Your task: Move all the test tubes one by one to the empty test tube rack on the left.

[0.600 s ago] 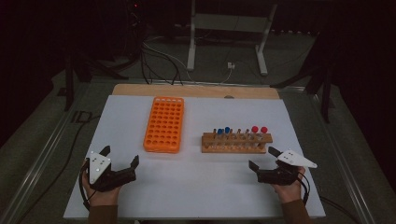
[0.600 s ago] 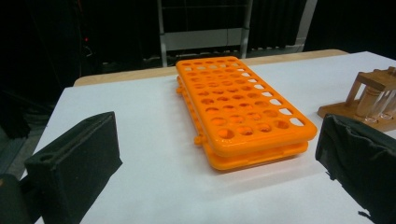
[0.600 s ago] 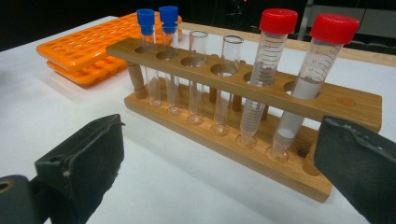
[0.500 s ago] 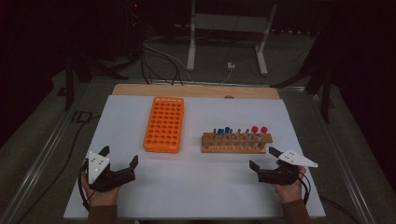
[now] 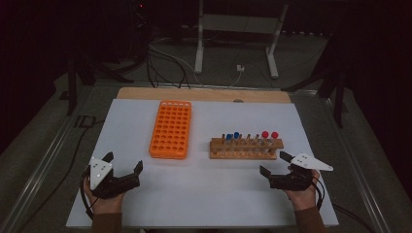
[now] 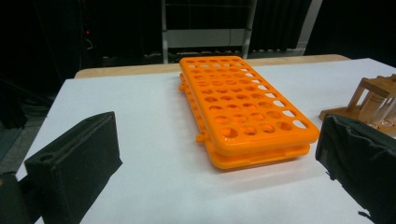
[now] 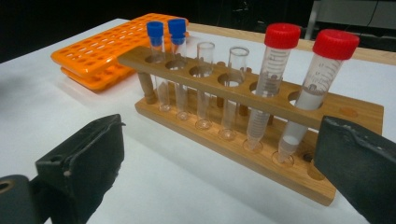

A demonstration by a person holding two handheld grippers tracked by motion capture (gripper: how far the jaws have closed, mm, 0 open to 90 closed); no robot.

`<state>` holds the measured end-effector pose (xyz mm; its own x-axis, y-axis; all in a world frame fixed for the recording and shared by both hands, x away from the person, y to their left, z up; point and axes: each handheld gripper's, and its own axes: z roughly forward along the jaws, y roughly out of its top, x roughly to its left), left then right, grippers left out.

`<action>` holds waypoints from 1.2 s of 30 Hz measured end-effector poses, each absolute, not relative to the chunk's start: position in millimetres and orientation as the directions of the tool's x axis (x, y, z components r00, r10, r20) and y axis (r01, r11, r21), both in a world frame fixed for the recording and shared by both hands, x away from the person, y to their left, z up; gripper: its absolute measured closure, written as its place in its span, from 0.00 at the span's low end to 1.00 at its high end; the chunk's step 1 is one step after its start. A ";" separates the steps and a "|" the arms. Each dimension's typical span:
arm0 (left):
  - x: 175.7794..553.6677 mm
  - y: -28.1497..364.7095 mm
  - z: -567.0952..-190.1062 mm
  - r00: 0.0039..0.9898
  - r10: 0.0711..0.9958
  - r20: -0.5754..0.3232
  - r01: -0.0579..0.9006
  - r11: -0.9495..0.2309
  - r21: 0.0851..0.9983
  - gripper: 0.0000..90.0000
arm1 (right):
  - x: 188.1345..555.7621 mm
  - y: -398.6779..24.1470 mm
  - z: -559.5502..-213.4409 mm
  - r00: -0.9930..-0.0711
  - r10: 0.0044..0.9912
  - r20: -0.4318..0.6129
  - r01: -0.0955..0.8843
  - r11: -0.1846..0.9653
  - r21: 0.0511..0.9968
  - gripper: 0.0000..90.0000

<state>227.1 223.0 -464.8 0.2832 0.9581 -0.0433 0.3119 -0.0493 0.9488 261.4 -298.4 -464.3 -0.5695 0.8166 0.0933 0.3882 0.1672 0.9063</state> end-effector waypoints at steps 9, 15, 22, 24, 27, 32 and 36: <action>228.3 219.9 -467.7 0.286 0.957 -0.043 0.327 -0.055 0.944 0.01 | 272.6 -306.3 -437.7 -0.552 0.831 0.071 0.378 0.174 0.909 0.03; 228.8 219.3 -468.4 0.285 0.957 -0.047 0.328 -0.052 0.943 0.01 | 283.9 -308.5 -421.4 -0.542 0.839 0.039 0.362 0.192 0.912 0.06; 229.5 218.6 -469.1 0.291 0.955 -0.055 0.330 -0.046 0.943 0.01 | 309.5 -317.7 -418.8 -0.503 0.863 0.043 0.379 0.176 0.909 0.10; 229.7 218.5 -469.3 0.292 0.955 -0.055 0.332 -0.048 0.942 0.01 | 313.2 -320.0 -420.3 -0.494 0.868 0.046 0.387 0.172 0.906 0.11; 229.8 218.3 -469.6 0.292 0.955 -0.057 0.332 -0.046 0.942 0.01 | 325.3 -328.8 -428.1 -0.465 0.881 0.084 0.429 0.141 0.892 0.21; 230.4 217.1 -470.2 0.295 0.954 -0.056 0.334 -0.048 0.941 0.01 | 331.8 -327.3 -437.5 -0.472 0.878 0.077 0.456 0.169 0.874 0.47; 230.3 216.2 -470.4 0.298 0.953 -0.055 0.334 -0.050 0.941 0.01 | 334.4 -322.4 -440.9 -0.500 0.864 0.066 0.450 0.194 0.872 0.65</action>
